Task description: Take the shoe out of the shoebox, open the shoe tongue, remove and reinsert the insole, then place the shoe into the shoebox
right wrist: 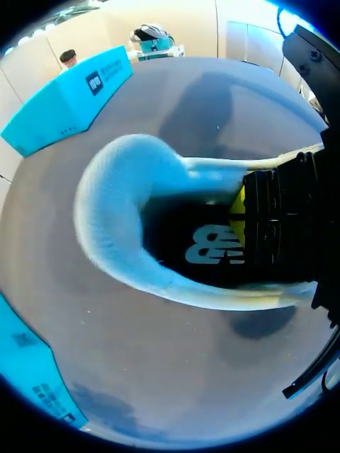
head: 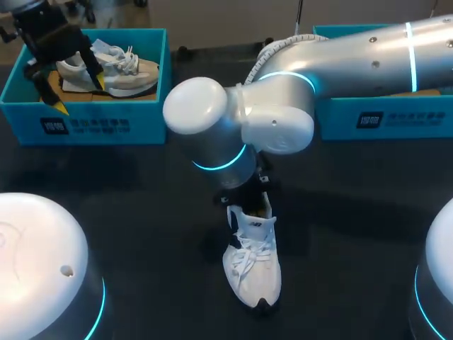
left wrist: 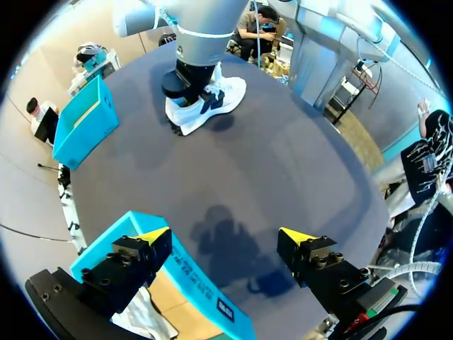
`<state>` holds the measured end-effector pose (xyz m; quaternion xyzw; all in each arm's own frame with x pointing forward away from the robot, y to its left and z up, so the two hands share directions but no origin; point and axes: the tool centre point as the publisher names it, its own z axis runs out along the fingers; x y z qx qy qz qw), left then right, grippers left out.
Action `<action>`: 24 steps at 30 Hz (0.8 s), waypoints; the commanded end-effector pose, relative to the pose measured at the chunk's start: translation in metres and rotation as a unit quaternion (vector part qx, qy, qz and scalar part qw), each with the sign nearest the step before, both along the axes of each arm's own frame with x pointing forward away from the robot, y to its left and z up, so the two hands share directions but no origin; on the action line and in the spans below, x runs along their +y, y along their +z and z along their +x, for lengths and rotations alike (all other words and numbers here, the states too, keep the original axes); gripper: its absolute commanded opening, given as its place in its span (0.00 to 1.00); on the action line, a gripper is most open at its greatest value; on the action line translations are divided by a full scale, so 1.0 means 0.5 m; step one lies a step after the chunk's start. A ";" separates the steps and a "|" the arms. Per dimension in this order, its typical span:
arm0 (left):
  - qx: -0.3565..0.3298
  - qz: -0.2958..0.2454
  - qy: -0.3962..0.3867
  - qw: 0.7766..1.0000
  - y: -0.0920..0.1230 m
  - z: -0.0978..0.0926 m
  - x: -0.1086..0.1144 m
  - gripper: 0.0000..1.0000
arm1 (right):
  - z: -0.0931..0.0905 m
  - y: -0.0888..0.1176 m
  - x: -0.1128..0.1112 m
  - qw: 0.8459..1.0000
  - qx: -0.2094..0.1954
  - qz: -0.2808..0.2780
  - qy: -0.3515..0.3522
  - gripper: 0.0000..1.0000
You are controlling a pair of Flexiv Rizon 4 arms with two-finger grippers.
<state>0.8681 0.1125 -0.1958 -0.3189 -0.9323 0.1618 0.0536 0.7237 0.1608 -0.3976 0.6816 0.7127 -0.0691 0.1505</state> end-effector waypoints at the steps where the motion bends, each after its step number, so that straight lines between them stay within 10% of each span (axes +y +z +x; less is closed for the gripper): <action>1: -0.001 0.001 0.000 1.000 0.000 -0.001 0.001 1.00 | -0.013 0.039 0.001 1.000 -0.023 -0.015 0.002 0.00; 19: -0.001 0.001 0.000 1.000 0.000 -0.001 0.001 1.00 | 0.012 -0.043 -0.011 1.000 0.020 0.004 0.014 0.00; 24: -0.001 0.001 0.000 1.000 0.000 -0.001 0.001 1.00 | 0.000 -0.010 -0.003 0.999 0.002 0.021 0.025 0.00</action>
